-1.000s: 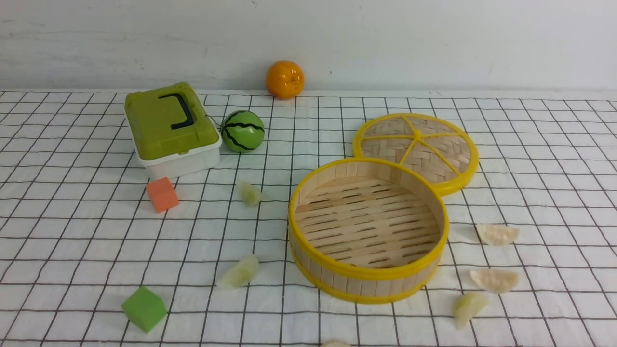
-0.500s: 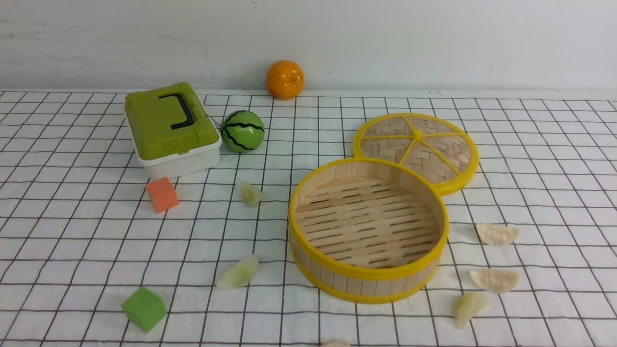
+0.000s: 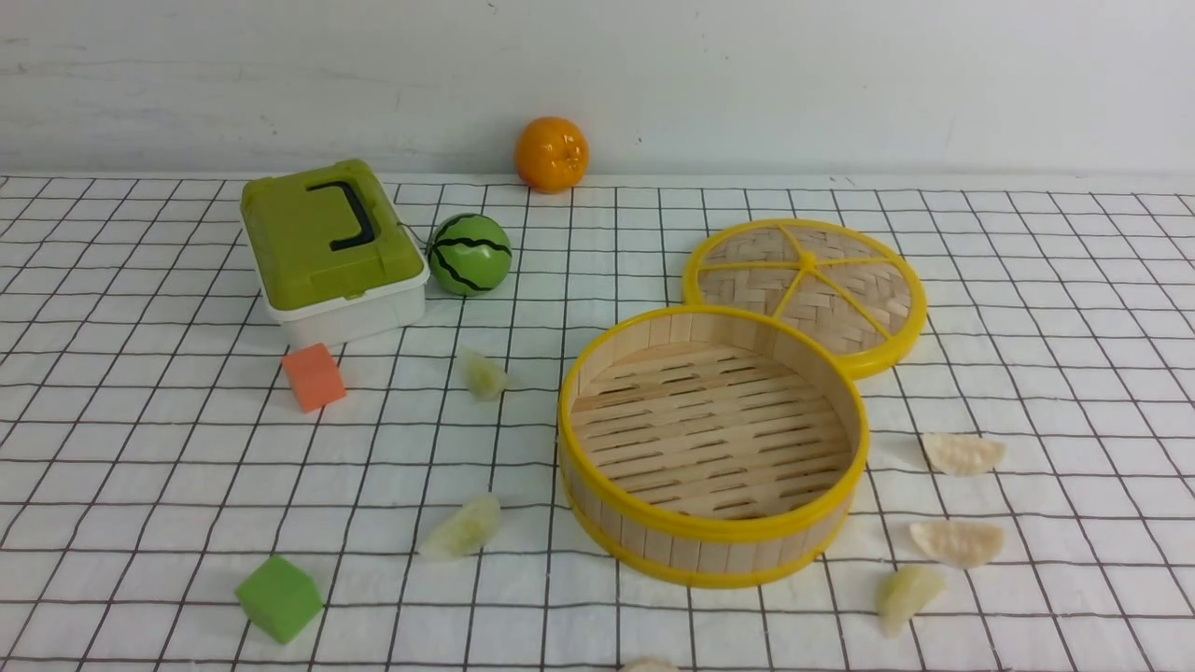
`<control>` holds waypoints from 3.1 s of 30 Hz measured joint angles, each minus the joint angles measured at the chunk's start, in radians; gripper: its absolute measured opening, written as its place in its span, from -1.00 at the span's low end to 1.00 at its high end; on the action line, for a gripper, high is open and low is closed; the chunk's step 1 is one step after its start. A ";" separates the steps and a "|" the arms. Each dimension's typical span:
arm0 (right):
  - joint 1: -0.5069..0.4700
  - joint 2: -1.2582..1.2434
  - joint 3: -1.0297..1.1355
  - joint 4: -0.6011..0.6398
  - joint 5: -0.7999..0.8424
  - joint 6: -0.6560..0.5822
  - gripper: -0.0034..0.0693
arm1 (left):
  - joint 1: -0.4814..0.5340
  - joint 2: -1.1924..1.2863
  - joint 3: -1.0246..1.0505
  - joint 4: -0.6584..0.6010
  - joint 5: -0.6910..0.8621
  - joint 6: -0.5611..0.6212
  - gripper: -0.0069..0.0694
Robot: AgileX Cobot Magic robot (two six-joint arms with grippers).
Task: Put the dumplings into the steamer on the table with the white tablecloth.
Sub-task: 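Reach for and grasp a dumpling on the table with the left gripper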
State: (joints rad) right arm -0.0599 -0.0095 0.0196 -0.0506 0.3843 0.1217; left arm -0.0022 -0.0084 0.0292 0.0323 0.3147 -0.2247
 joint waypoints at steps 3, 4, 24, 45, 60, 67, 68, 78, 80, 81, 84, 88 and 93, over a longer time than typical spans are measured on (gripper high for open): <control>0.000 0.000 0.000 0.077 0.000 0.001 -0.25 | 0.000 0.000 0.000 -0.066 -0.064 0.000 -0.19; 0.000 0.000 0.000 0.077 0.000 0.001 -0.25 | 0.000 0.000 0.000 -0.073 -0.068 0.000 -0.19; 0.000 0.000 0.008 1.017 0.005 0.160 -0.25 | 0.000 0.000 0.000 -1.329 -0.340 -0.308 -0.19; 0.000 0.284 -0.461 0.913 0.162 -0.403 -0.25 | 0.000 0.412 -0.597 -0.740 0.312 0.326 -0.70; 0.299 0.935 -0.934 0.417 0.663 -0.456 -0.96 | -0.406 1.177 -1.093 0.030 0.708 -0.041 -0.85; 0.480 1.032 -0.961 0.261 0.720 -0.398 -0.96 | -0.412 1.524 -1.293 0.020 0.739 -0.079 -0.82; 0.484 1.032 -0.961 0.261 0.720 -0.398 -0.96 | -0.412 1.524 -1.300 0.020 0.739 -0.080 -0.81; 0.527 1.036 -0.963 0.258 0.714 -0.395 -0.95 | -0.403 1.936 -1.697 -0.004 0.751 -0.251 0.23; 0.527 1.036 -0.963 0.258 0.714 -0.394 -0.95 | -0.389 1.991 -1.757 -0.014 0.748 -0.292 0.40; 0.527 1.036 -0.963 0.258 0.714 -0.394 -0.95 | -0.387 1.997 -1.768 -0.014 0.748 -0.301 0.42; 0.527 1.036 -0.967 0.260 0.714 -0.394 -0.94 | -0.354 2.082 -1.844 -0.014 0.714 -0.372 0.54; 0.527 1.036 -0.967 0.260 0.715 -0.394 -0.94 | -0.327 2.153 -1.901 -0.010 0.645 -0.436 0.57; 0.527 1.038 -0.968 0.260 0.700 -0.394 -0.93 | -0.324 2.208 -1.913 -0.009 0.560 -0.457 0.57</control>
State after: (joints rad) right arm 0.4676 1.0282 -0.9481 0.2099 1.0847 -0.2721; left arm -0.3264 2.1998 -1.8834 0.0236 0.8744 -0.6819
